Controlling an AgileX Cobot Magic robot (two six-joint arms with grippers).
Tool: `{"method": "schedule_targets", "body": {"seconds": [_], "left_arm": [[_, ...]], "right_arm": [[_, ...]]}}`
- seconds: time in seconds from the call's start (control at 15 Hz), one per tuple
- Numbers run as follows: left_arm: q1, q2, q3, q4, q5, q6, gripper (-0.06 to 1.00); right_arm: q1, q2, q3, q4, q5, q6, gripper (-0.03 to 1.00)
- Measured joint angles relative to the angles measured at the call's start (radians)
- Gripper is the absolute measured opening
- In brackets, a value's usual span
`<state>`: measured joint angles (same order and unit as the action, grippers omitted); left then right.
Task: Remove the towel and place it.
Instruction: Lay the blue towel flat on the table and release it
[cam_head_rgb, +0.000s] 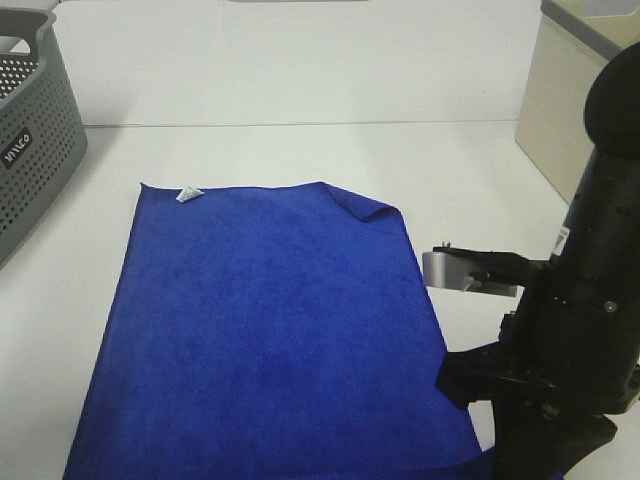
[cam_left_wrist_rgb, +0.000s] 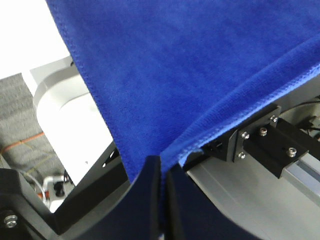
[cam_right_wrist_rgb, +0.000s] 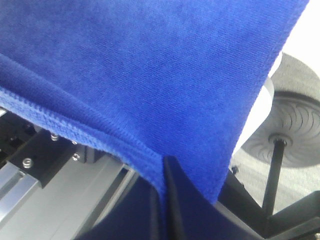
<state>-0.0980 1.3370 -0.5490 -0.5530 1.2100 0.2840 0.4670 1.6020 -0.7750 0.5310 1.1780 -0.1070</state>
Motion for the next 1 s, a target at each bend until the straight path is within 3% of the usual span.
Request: {"method": "schedule_targets", "body": {"seconds": [0.73,1.0], "left_arm": [[-0.005,0.301,-0.042,0.001,-0.006,0.02,0.0],[-0.104,0.403,-0.055,0.028,-0.052,0.023,0.0]], "right_arm": [[0.0,0.32,-0.003,0.041,-0.031,-0.139,0.02],[-0.005,0.328,-0.002,0.028,-0.038,-0.154,0.02]]}}
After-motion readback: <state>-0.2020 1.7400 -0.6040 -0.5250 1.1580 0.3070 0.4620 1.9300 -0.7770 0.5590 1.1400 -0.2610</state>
